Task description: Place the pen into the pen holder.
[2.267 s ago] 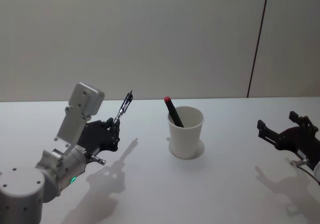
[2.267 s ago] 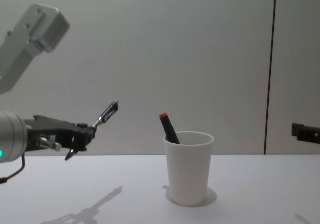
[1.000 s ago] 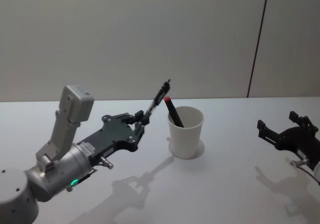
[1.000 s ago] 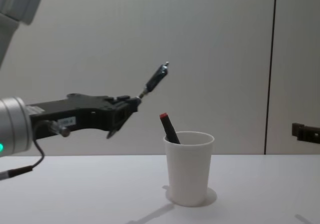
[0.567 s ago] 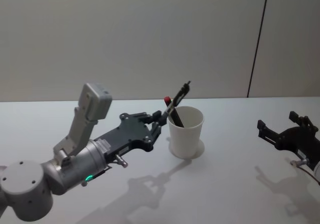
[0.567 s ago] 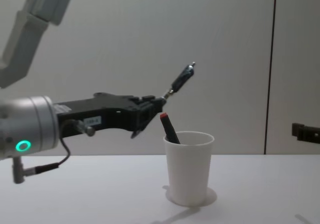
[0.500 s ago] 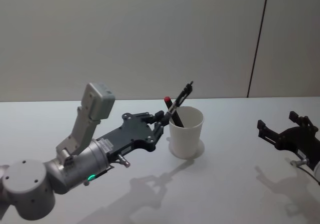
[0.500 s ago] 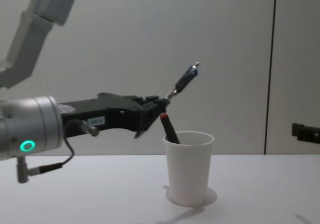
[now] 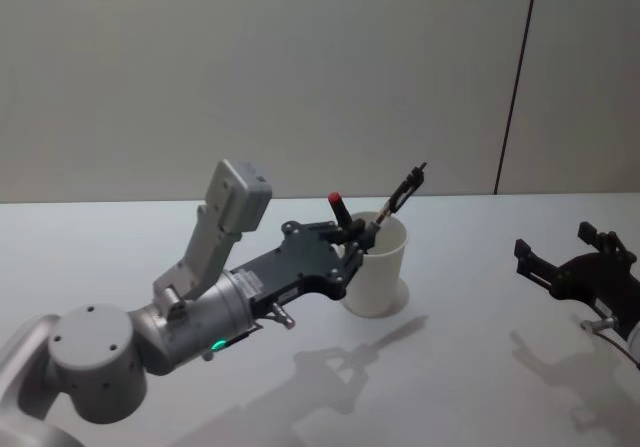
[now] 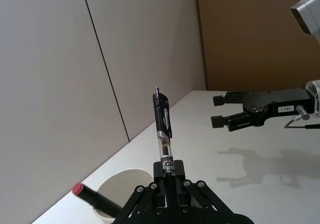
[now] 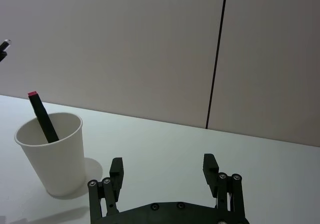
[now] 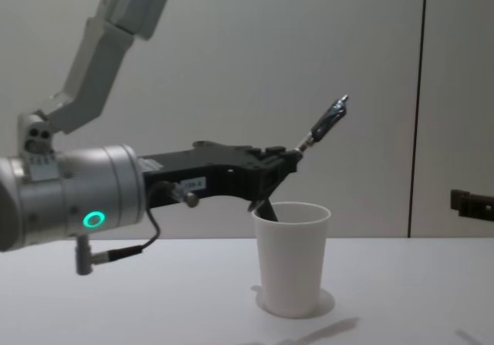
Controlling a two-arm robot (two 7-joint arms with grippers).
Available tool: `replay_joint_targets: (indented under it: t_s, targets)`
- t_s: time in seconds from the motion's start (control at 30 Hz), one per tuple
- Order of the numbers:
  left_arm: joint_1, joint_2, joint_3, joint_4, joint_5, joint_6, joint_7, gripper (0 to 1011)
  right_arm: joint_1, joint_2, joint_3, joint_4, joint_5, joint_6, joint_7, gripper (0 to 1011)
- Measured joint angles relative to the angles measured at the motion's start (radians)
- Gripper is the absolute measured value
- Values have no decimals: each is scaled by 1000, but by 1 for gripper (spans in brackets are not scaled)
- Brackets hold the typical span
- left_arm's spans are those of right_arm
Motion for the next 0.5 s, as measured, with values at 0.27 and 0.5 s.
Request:
replay_joint_targets:
  t_s: [0.27, 0.5]
  targets:
    - [-23, -27, 17, 24, 10, -3, -6, 126, 0, 0, 0, 0, 0, 0, 0, 1001]
    - [-43, -53, 35, 46, 17, -4, -6, 126, 0, 0, 0, 0, 0, 0, 0, 1001]
